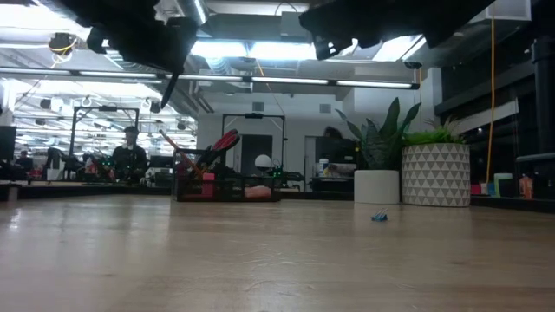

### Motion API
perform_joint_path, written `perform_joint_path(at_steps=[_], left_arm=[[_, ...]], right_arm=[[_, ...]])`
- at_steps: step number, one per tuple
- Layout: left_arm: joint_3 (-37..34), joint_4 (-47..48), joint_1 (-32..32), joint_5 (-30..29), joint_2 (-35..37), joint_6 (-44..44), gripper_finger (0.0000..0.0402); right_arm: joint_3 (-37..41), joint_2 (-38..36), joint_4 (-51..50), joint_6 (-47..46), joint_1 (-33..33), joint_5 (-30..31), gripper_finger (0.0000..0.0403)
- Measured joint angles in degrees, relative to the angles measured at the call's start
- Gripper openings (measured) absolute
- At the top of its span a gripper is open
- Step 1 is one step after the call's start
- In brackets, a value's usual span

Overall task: Pick and place office supplies into organizer
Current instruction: Put the pen into the desk organizer

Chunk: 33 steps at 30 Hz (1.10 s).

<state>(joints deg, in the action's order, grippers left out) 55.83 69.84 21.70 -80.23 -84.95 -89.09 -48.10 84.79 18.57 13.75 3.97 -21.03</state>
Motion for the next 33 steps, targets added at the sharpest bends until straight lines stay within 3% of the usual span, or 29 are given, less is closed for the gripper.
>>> perform_joint_path(at_steps=[7,12,15,23,33], left_arm=[[0.0,-14.9,-3.3,0.8,0.1,20.9,0.0022],[0.0,-27.8,-8.0,6.5,2.2,39.4,0.0022],[0.0,-35.4,-10.5,6.8,4.1,50.0,0.0022],[-0.6,-47.3,-16.1,16.1,8.5,68.5,0.0022],[-18.9,-86.4,-25.6,32.5,16.1,89.8,0.0022]], right_arm=[[0.0,0.0,2.2,0.3,-2.2,0.0,0.001],[0.0,0.0,4.6,0.4,-4.2,0.0,0.001],[0.0,0.0,4.9,1.3,-5.3,0.0,0.001],[0.0,0.0,4.9,2.0,-7.8,0.0,0.001],[0.0,0.0,1.7,1.7,-8.7,0.0,0.001]])
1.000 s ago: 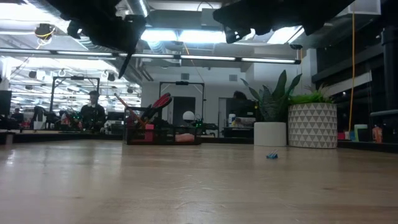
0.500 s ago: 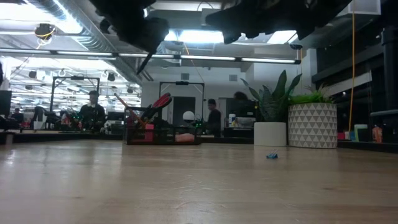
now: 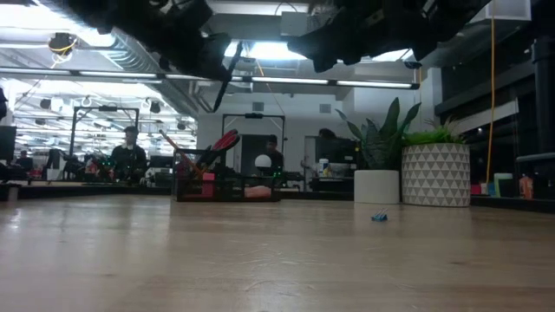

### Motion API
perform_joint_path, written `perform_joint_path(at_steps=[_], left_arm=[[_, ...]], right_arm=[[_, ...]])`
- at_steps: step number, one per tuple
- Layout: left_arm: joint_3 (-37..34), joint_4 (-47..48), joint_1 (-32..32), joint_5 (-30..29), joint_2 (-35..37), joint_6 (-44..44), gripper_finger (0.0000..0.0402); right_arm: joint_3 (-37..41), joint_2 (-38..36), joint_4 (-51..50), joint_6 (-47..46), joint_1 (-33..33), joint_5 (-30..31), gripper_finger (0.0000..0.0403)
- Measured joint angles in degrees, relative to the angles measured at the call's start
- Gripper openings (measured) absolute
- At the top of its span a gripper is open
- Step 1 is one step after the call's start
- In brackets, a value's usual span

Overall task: Pick and place office supplies into organizer
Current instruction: Put the pen into the desk organizer

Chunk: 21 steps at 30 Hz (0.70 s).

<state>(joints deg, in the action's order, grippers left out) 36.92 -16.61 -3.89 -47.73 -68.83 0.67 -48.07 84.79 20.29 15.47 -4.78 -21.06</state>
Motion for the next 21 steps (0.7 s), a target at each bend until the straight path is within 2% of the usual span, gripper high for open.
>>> perform_joint_path(at_steps=[4,8,12,17,21], left_arm=[[-4.7,-3.4,-4.3,6.3,4.5,0.3,0.0022],[-7.9,-3.3,-8.0,7.4,6.9,-1.7,0.0022],[-11.5,-7.4,-11.8,11.6,6.5,-2.8,0.0022],[-15.8,-15.4,-15.4,13.2,5.8,-3.1,0.0022],[-16.8,-16.3,-16.9,13.3,5.8,-3.1,0.0022]], right_arm=[[0.0,0.0,-1.3,0.0,0.0,0.0,0.001],[0.0,0.0,-1.8,0.3,0.0,0.0,0.001],[0.0,0.0,-2.2,0.3,-0.2,0.0,0.001],[0.0,0.0,-2.8,0.2,-0.3,0.0,0.001],[0.0,0.0,-3.1,0.2,-0.3,0.0,0.001]])
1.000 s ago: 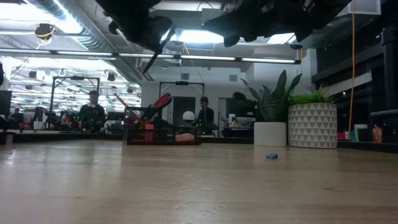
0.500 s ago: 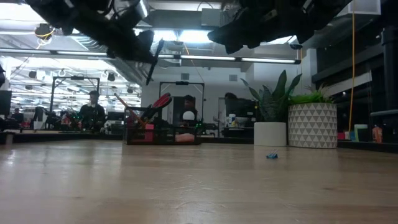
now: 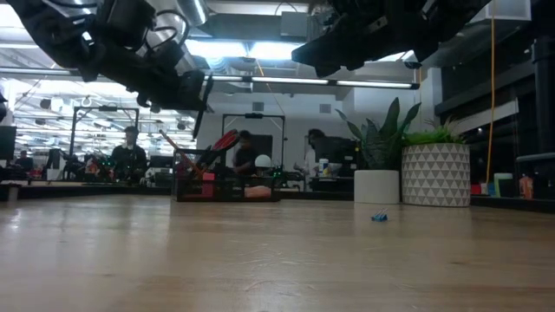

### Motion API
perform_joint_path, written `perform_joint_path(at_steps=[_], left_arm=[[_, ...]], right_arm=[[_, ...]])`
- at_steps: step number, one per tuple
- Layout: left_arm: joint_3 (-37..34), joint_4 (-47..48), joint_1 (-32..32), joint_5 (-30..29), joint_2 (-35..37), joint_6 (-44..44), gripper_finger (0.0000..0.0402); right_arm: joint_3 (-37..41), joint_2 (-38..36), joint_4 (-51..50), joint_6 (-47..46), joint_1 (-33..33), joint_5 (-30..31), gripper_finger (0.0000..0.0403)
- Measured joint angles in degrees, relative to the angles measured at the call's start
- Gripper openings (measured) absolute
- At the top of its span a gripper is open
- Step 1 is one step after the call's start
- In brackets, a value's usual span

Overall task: Pick and place office supplies into organizer
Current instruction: Put the pen into the desk organizer

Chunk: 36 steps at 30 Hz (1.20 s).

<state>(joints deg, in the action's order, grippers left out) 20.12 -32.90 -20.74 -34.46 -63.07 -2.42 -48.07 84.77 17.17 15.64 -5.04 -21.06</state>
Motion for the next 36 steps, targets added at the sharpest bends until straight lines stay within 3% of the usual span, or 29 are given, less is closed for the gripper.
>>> perform_joint_path(at_steps=[19,31,36], left_arm=[[-0.3,-3.8,-3.6,1.4,-12.5,-3.0,0.0022],[-0.3,-2.1,-3.6,1.4,-13.6,-5.8,0.0023],[-0.3,-2.0,-3.5,1.6,-13.6,-6.9,0.0042]], right_arm=[[0.0,0.0,0.0,1.2,0.0,0.0,0.001],[0.0,0.0,-1.3,1.4,0.0,0.0,0.001],[0.0,0.0,-1.4,1.4,0.0,0.0,0.001]])
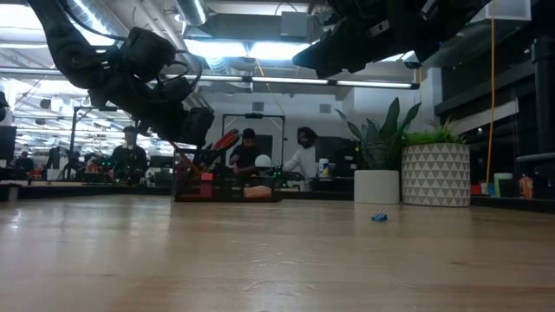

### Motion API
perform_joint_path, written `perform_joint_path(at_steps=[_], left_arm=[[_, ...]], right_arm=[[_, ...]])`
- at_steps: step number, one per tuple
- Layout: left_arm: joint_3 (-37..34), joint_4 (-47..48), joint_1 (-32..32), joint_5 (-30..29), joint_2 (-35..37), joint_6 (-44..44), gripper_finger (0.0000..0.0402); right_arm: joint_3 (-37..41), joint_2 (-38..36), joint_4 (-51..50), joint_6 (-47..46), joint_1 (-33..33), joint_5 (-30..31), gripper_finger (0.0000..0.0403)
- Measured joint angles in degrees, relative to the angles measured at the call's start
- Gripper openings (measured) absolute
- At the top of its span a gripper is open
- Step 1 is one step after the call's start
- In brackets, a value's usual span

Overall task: Pick and place office supplies into organizer
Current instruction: Put the pen into the desk organizer, then put the blue binder clip into the desk organizer

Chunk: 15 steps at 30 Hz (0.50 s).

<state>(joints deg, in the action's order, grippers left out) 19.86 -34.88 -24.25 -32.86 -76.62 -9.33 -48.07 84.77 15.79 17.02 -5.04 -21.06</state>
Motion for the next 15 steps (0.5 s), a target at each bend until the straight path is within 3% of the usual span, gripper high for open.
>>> perform_joint_path(at_steps=[8,15], left_arm=[[0.0,0.0,0.0,0.1,0.0,-0.1,0.0098],[0.0,0.0,0.0,0.0,0.0,-0.1,0.0118]], right_arm=[[0.0,0.0,-0.3,0.0,0.0,0.0,0.001],[0.0,0.0,-0.4,0.0,0.0,0.0,0.001]])
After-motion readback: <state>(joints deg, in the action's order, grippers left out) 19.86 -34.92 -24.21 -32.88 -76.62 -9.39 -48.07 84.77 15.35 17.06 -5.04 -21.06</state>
